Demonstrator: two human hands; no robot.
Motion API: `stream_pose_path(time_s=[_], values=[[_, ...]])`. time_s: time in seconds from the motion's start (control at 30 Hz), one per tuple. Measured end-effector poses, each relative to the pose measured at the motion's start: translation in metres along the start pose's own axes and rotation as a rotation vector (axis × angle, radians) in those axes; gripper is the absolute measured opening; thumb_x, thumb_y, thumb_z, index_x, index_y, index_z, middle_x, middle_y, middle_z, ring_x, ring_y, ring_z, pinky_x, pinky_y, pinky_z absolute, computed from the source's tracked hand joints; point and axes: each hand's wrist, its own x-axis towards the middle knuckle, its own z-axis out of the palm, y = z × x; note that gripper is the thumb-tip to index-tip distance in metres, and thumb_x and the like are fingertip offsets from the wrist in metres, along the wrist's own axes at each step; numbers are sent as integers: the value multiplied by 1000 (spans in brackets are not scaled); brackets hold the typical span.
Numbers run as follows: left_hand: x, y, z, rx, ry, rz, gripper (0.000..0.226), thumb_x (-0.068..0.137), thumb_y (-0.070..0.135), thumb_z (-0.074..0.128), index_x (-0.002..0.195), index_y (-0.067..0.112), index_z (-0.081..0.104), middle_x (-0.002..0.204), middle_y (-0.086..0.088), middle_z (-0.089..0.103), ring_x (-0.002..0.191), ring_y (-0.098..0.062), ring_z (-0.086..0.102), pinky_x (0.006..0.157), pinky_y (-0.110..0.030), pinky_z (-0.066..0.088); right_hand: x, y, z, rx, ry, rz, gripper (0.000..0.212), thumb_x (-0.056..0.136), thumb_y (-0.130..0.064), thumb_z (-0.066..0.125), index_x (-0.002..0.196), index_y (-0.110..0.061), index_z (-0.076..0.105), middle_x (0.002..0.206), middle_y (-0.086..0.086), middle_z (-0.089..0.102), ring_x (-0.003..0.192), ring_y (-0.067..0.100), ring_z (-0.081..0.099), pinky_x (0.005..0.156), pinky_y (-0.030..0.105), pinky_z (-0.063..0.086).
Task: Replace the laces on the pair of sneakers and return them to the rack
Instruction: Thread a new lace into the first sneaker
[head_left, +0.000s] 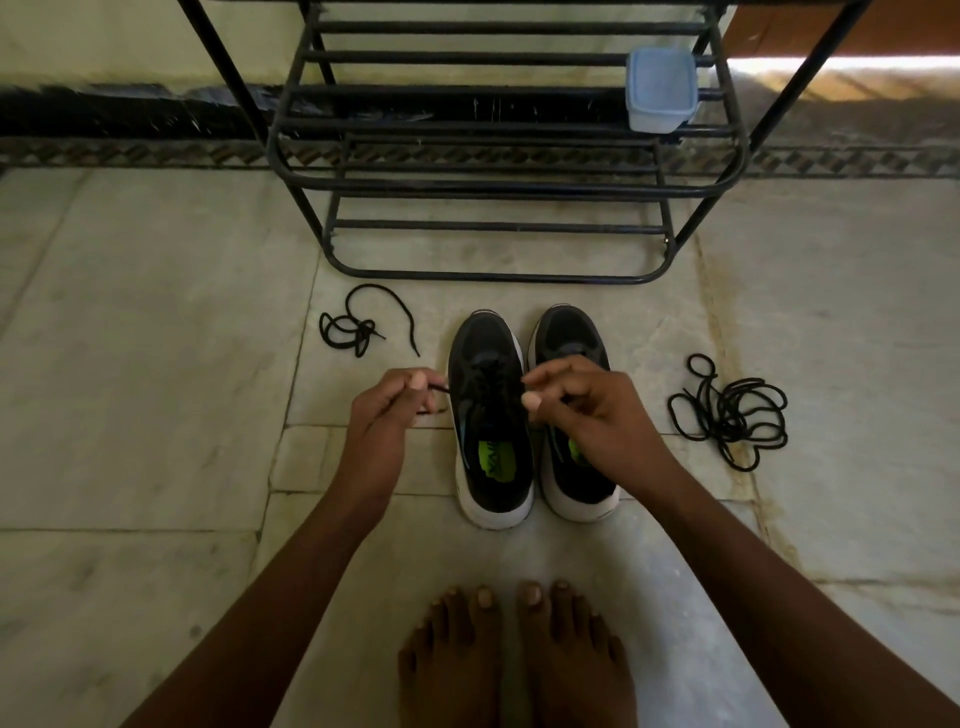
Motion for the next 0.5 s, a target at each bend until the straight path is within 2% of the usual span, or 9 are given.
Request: stream_pose_path(time_s=[0.07,0.13,0.23,0.3,0.37,0.43,0.5], values=[[3,4,9,-142,8,-11,30,108,18,46,90,13,70,107,-10,73,108,-15,67,89,-32,47,4,-3,2,239,13,78,22,99,-12,61,82,-4,73,106,7,75,107,21,69,96,36,55],[5,7,17,-228,9,2,29,108,16,46,90,7,67,114,-11,74,115,-26,67,93,-42,48,6,-6,8,519,3,177,26,104,-12,52,87,0,67,108,19,74,111,34,68,91,38,54],[6,8,23,-5,-11,226,22,105,11,53,103,3,73,108,-6,75,107,-21,71,92,-36,55,10,-6,20,755,29,287,26,106,-14,48,96,-1,68,112,21,73,114,36,68,91,41,53],[9,4,24,193,-45,420,17,101,5,60,108,1,75,107,-4,72,104,-18,69,92,-35,57,12,-4,26,670,54,286,25,106,-11,48,106,-3,72,109,16,75,110,32,71,91,40,55],[8,1,24,299,-82,528,17,99,6,61,106,-1,76,104,-5,68,99,-18,67,88,-35,58,14,1,30,522,105,226,23,103,-4,53,114,-3,73,104,11,77,103,25,73,88,32,59],[6,0,26,400,-123,640,21,98,8,57,99,-3,74,99,-9,65,89,-20,65,81,-33,59,16,6,33,382,166,156,24,97,4,60,115,-3,73,102,7,78,99,16,74,85,24,58],[5,-2,27,485,-165,711,14,96,0,60,95,-3,73,97,-11,63,84,-20,63,78,-30,57,18,11,34,220,186,78,22,92,6,65,110,-2,75,101,4,78,94,9,74,85,19,56]])
